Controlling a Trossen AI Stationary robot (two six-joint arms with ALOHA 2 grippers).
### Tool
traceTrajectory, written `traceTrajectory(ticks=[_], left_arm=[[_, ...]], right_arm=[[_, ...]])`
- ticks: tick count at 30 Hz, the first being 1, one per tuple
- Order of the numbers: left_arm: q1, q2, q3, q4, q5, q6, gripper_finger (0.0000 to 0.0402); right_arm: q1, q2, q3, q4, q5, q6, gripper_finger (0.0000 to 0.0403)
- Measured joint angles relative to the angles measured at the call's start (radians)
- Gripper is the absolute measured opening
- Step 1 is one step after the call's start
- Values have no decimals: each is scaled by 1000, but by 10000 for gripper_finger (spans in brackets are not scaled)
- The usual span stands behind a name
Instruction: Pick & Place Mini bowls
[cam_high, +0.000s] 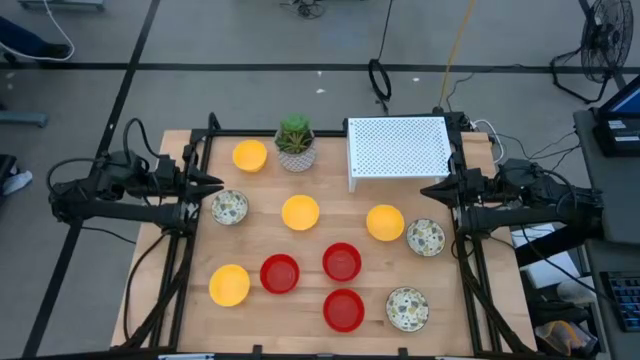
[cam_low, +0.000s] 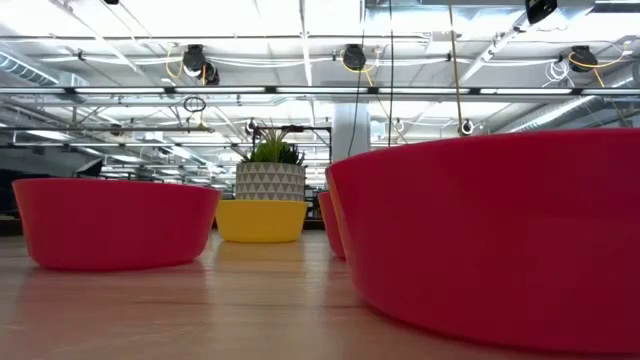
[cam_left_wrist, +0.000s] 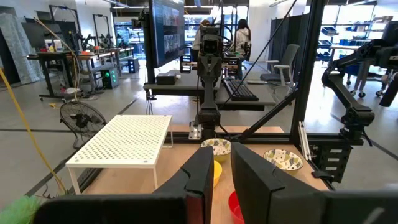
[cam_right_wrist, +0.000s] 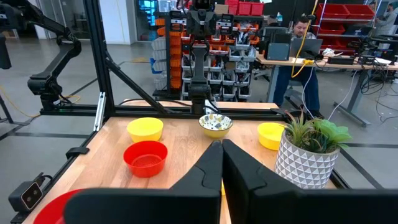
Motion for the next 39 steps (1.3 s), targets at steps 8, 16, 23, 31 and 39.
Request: traceTrajectory(ticks=[8,16,23,31,39], left_arm=[[0,0,0,1,0,7,63],[0,0,0,88,-1,10,63],[0,0,0,213,-1,-5,63],[0,0,0,249,-1,-5,63],[0,0,0,248,0,-4,63]], right_arm=[[0,0,0,0,0,0,0],[0,0,0,0,0,0,0],[0,0,0,0,0,0,0],[0,0,0,14,2,-10,0],[0,1,0,38,0,20,0]])
